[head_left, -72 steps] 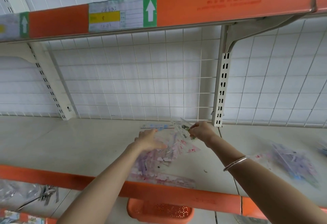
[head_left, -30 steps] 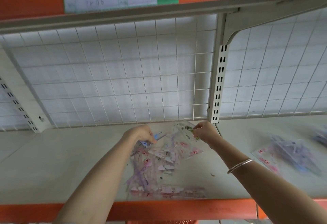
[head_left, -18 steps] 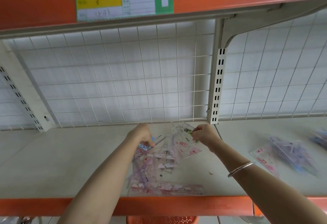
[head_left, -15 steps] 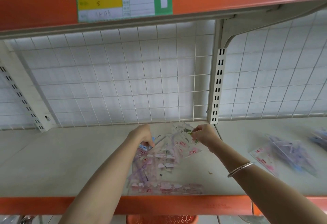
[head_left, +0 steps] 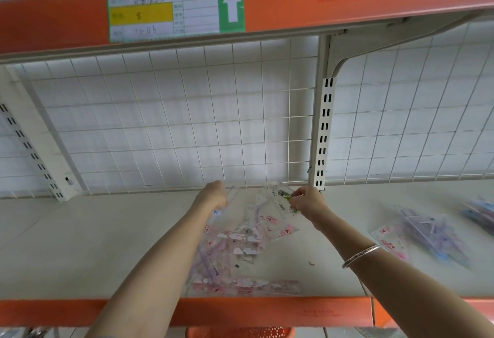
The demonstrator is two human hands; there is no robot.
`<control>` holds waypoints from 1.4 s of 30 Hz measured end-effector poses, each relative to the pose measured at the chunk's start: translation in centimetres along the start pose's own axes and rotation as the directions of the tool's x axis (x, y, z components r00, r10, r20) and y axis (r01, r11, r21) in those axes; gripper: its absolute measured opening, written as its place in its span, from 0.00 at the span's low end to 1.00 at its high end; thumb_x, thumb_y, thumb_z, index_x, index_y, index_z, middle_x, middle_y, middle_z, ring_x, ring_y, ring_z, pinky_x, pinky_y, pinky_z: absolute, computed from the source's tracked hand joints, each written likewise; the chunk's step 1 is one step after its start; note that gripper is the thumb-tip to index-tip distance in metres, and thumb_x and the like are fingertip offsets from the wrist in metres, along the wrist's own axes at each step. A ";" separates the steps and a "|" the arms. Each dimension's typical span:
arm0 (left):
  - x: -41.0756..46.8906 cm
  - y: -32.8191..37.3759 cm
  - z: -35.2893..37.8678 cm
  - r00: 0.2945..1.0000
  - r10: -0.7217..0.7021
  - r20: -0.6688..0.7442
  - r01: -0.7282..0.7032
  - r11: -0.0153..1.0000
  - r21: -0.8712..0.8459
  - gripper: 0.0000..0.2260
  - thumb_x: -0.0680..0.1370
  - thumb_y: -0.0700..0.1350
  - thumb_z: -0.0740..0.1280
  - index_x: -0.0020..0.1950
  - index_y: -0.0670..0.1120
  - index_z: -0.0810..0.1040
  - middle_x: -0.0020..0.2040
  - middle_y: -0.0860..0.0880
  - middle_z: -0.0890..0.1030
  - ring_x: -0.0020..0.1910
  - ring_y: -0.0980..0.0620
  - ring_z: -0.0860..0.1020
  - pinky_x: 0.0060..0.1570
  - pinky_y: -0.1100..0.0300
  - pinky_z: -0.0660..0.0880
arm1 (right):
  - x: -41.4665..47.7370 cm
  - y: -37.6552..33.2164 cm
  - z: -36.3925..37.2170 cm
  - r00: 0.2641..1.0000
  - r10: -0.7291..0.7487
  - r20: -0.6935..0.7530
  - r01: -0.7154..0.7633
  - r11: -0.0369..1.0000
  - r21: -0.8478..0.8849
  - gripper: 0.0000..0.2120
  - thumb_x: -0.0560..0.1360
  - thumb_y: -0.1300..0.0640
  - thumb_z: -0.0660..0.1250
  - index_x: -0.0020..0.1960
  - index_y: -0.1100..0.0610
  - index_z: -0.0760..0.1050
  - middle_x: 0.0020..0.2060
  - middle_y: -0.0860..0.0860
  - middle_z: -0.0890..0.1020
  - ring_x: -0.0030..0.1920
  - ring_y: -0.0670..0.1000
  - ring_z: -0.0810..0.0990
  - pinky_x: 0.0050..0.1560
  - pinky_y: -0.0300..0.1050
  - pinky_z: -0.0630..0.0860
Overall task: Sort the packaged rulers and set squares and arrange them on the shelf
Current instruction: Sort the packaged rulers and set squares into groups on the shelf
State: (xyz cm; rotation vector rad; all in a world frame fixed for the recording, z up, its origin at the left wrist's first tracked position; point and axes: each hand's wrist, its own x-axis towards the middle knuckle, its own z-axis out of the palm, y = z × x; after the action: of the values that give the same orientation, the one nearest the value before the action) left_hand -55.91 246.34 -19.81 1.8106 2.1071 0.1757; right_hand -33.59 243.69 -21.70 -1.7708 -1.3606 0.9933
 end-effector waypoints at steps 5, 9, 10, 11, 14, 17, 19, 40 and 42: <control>0.4 3.8 0.3 0.977 0.206 -0.049 -0.211 0.961 -0.176 0.13 0.78 0.44 0.67 0.61 0.43 0.72 0.57 0.40 0.74 0.52 0.42 0.74 0.45 0.58 0.68 | 0.6 0.1 -1.1 0.996 -0.001 -0.089 0.003 1.000 0.017 0.10 0.69 0.64 0.63 0.35 0.50 0.74 0.29 0.47 0.80 0.46 0.56 0.81 0.60 0.59 0.72; 1.7 6.7 2.0 0.959 0.280 0.051 -0.280 0.960 -0.017 0.22 0.77 0.43 0.68 0.68 0.41 0.68 0.65 0.41 0.73 0.59 0.42 0.74 0.47 0.58 0.68 | 1.5 0.4 -2.0 0.994 0.006 -0.107 -0.003 1.000 0.031 0.10 0.68 0.65 0.63 0.33 0.51 0.74 0.27 0.47 0.79 0.45 0.56 0.81 0.60 0.58 0.72; 2.1 7.3 2.4 0.956 0.280 0.082 -0.281 0.960 -0.005 0.22 0.77 0.43 0.68 0.69 0.41 0.68 0.65 0.41 0.72 0.60 0.42 0.74 0.47 0.58 0.69 | 1.6 0.6 -2.2 0.993 0.009 -0.114 -0.006 1.000 0.030 0.10 0.68 0.65 0.63 0.33 0.51 0.74 0.27 0.46 0.79 0.45 0.56 0.82 0.61 0.58 0.72; 2.2 7.8 2.8 0.957 0.270 0.107 -0.272 0.962 0.006 0.23 0.77 0.43 0.69 0.70 0.41 0.68 0.66 0.41 0.72 0.60 0.43 0.74 0.49 0.58 0.70 | 1.7 0.7 -2.5 0.993 0.015 -0.121 -0.011 1.000 0.029 0.10 0.68 0.65 0.63 0.33 0.51 0.74 0.27 0.47 0.79 0.45 0.56 0.82 0.61 0.57 0.72; 2.9 8.8 3.4 0.958 0.251 0.137 -0.262 0.963 0.069 0.27 0.77 0.46 0.69 0.73 0.41 0.65 0.69 0.42 0.66 0.63 0.43 0.73 0.57 0.58 0.70 | 1.6 0.8 -3.2 0.992 0.029 -0.126 -0.029 1.000 0.003 0.10 0.69 0.64 0.63 0.34 0.51 0.74 0.28 0.46 0.79 0.46 0.54 0.81 0.62 0.55 0.71; 3.4 8.9 3.5 0.960 0.203 0.193 -0.225 0.969 0.104 0.28 0.76 0.46 0.71 0.73 0.41 0.66 0.70 0.42 0.68 0.66 0.44 0.72 0.61 0.56 0.69 | 1.9 1.0 -3.6 0.993 0.032 -0.112 -0.033 0.999 -0.012 0.09 0.69 0.64 0.63 0.34 0.51 0.74 0.28 0.46 0.79 0.46 0.54 0.81 0.62 0.55 0.71; 3.6 8.8 3.5 0.957 0.196 0.214 -0.223 0.968 0.113 0.29 0.75 0.46 0.71 0.73 0.43 0.65 0.71 0.43 0.68 0.67 0.43 0.70 0.64 0.54 0.67 | 2.1 1.1 -3.7 0.993 0.031 -0.111 -0.031 0.999 -0.005 0.09 0.69 0.64 0.64 0.34 0.51 0.74 0.28 0.46 0.80 0.46 0.54 0.82 0.62 0.56 0.71; 2.5 7.8 3.3 0.971 0.179 0.159 -0.176 0.984 -0.032 0.24 0.74 0.42 0.72 0.66 0.43 0.68 0.63 0.44 0.74 0.55 0.46 0.74 0.54 0.55 0.72 | 0.9 1.0 -3.0 0.999 -0.006 -0.031 0.007 0.999 0.036 0.10 0.69 0.64 0.63 0.33 0.51 0.74 0.28 0.46 0.80 0.46 0.55 0.80 0.58 0.54 0.73; 2.2 7.4 3.2 0.979 0.198 0.054 -0.189 0.971 -0.146 0.20 0.75 0.43 0.72 0.64 0.43 0.70 0.58 0.45 0.74 0.51 0.47 0.73 0.47 0.57 0.71 | 0.6 0.8 -3.1 1.000 -0.023 -0.011 0.023 0.997 0.079 0.10 0.70 0.66 0.64 0.34 0.53 0.74 0.29 0.49 0.79 0.41 0.54 0.79 0.49 0.47 0.74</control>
State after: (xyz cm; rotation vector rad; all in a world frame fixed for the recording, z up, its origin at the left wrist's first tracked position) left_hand -48.20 249.31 -20.79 1.9070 1.8227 0.3003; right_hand -30.43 243.94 -21.01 -1.6958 -1.3146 1.0111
